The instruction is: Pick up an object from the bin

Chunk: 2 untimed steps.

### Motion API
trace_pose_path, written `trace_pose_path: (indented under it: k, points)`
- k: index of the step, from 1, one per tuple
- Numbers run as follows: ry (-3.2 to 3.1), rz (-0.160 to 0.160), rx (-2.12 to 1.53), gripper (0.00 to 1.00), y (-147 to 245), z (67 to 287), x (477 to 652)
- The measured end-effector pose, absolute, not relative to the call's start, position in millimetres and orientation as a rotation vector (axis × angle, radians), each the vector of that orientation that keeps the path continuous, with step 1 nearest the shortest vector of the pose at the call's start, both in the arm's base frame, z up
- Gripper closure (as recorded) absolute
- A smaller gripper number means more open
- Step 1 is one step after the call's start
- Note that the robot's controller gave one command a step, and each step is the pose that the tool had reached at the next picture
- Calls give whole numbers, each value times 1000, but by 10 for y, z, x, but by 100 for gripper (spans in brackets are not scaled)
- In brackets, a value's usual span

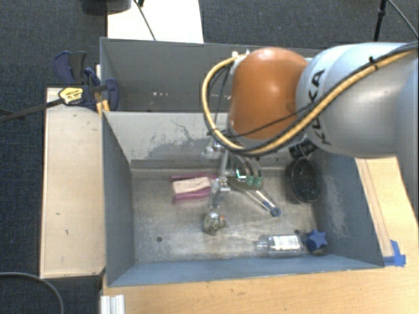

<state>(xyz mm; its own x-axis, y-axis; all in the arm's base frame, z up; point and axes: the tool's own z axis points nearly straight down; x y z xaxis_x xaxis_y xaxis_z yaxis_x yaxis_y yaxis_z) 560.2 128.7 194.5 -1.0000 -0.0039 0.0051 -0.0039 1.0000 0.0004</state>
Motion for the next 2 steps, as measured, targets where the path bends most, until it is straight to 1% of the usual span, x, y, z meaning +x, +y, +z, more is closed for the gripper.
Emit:
trace_pose_path:
  k: [1, 2]
  points:
    - [-3148, -5, -2, 0, 1362, 691, 5840]
    - [-3144, -5, -158, 0, 1430, 1019, 5850]
